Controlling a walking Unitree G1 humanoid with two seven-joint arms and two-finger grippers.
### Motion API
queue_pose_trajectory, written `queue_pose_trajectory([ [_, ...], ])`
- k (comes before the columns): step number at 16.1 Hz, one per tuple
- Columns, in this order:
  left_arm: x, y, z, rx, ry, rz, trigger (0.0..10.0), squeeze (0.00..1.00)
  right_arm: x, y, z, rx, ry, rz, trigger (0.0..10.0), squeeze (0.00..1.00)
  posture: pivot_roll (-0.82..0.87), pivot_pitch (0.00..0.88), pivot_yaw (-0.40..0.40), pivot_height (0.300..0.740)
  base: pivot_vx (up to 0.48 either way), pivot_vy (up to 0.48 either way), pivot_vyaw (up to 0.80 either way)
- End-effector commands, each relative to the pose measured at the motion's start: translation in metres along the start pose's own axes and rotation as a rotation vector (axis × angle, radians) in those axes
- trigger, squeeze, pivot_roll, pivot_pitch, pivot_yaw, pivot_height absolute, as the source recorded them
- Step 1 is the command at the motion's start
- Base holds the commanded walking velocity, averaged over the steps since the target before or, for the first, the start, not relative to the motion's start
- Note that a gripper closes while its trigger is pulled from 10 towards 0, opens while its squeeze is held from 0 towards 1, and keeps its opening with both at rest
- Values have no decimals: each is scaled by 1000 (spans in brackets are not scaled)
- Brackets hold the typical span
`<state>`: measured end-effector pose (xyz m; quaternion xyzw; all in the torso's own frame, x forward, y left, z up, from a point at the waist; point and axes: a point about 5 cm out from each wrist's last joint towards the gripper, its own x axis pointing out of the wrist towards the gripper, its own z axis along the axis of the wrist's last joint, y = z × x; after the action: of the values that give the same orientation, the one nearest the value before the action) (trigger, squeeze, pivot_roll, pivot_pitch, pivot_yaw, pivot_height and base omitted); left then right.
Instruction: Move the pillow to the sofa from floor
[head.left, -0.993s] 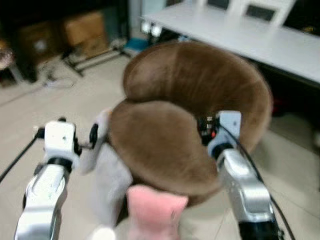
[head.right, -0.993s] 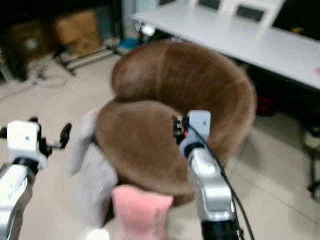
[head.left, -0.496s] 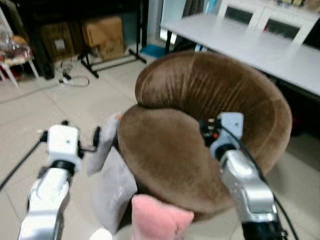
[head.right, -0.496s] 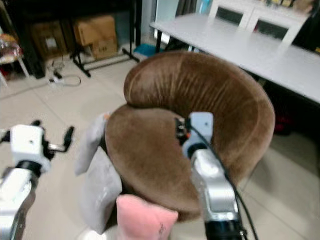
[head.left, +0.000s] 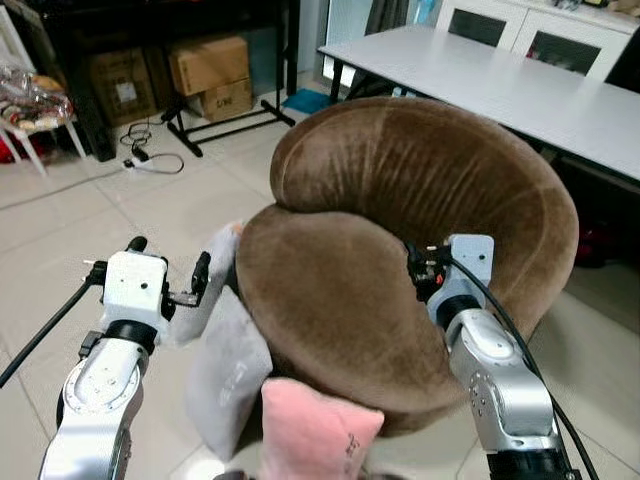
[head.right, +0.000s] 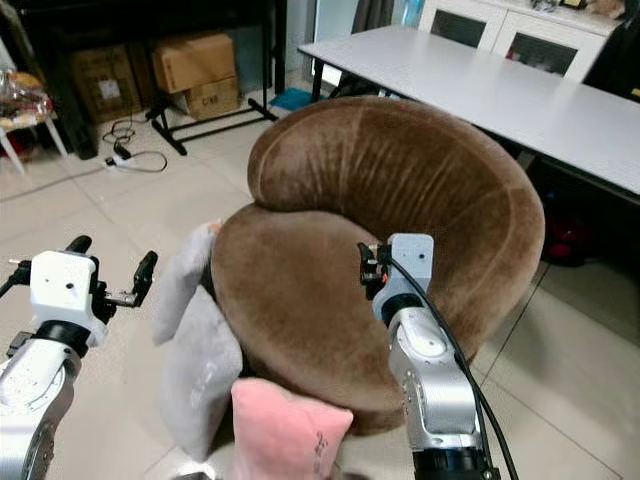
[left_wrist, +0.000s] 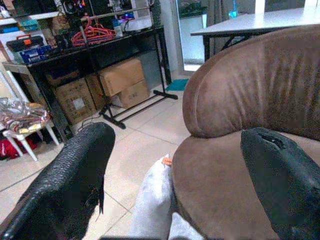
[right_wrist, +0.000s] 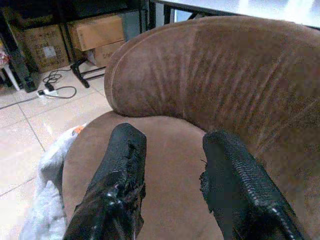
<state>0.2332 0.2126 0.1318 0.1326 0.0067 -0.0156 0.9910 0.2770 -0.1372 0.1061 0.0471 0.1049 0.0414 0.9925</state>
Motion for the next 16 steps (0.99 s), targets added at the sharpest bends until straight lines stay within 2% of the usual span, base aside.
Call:
queue_pose_trajectory([
  [1,0,-2,-3,5,11,-4,10000,0,0,-1,3,4,-18,7,10000,0,-17,0,-66,645,0,0,0],
  [8,1,-1,-2,0,7,10,10000,0,3,-1,5,-6,-18,6,10000,0,-15,0,-72,575,0,0,0],
  [13,2,-1,-1,-3,-3,7,10000,0,4,0,5,-9,-17,16,10000,0,-14,0,-72,575,0,0,0],
  [16,2,0,-1,-7,-6,5,10000,0,5,1,6,-53,-19,23,10000,0,-15,0,-72,575,0,0,0],
])
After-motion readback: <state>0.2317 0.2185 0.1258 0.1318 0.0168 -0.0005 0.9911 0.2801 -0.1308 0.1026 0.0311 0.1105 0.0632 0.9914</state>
